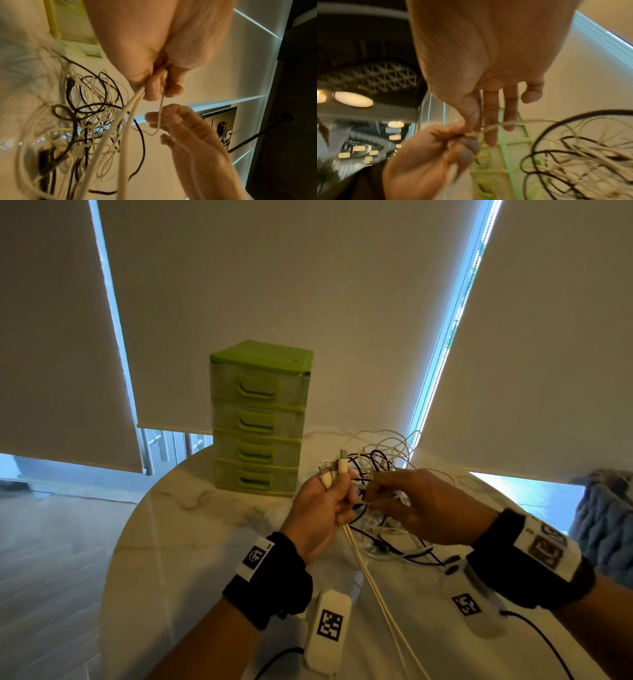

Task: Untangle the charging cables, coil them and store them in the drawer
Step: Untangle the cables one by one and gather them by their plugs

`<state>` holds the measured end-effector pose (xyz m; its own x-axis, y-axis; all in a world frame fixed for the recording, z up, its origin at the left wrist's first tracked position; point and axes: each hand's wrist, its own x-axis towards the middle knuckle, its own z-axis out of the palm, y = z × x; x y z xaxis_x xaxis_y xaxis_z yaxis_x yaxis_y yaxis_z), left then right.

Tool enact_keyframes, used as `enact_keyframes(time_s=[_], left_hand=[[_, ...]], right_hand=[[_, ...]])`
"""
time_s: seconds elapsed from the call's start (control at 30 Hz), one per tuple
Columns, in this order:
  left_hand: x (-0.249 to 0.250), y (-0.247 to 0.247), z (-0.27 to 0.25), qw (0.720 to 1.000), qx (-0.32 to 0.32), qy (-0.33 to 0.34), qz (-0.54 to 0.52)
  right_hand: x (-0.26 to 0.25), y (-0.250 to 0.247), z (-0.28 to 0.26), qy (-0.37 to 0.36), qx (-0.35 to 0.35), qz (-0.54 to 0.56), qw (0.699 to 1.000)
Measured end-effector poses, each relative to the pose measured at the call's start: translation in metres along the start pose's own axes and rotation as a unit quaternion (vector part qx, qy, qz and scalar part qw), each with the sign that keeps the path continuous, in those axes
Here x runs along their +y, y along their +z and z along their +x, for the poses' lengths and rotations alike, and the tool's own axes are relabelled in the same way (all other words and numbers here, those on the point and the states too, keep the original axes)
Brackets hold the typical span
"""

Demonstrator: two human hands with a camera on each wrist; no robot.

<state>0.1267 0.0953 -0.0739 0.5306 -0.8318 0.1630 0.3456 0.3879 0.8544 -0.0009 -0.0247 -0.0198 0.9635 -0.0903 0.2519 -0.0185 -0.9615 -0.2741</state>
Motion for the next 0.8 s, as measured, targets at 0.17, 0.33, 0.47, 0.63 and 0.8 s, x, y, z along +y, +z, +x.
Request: enact_keyframes(time_s=[0.17,0.33,0.47,0.63,0.8], left_hand=[[0.003,-0.003,-0.004,0.999,-0.019,-0.026,0.007],[0.009,-0.009,-0.006,0.994,-0.073,-0.033,-0.072],[0.014,-0.009,-0.008,0.991,-0.097,-0.039,-0.082],[0.013,-0.005,-0.009,0.994,-0.080,-0.027,-0.076],[0.011,-0.005,-0.007,0.993,-0.060,-0.041,-0.091]], right_hand=[[-0.029,-0.008,0.024,0.044,0.133,0.084,0.987],[-0.037,-0.007,0.043,0.056,0.129,0.111,0.984],[-0.042,-0.014,0.044,0.043,0.092,0.126,0.987],[-0.043,-0.016,0.043,0.048,0.070,0.139,0.987],[-0.047,-0.016,0.043,0.070,0.087,0.163,0.980]])
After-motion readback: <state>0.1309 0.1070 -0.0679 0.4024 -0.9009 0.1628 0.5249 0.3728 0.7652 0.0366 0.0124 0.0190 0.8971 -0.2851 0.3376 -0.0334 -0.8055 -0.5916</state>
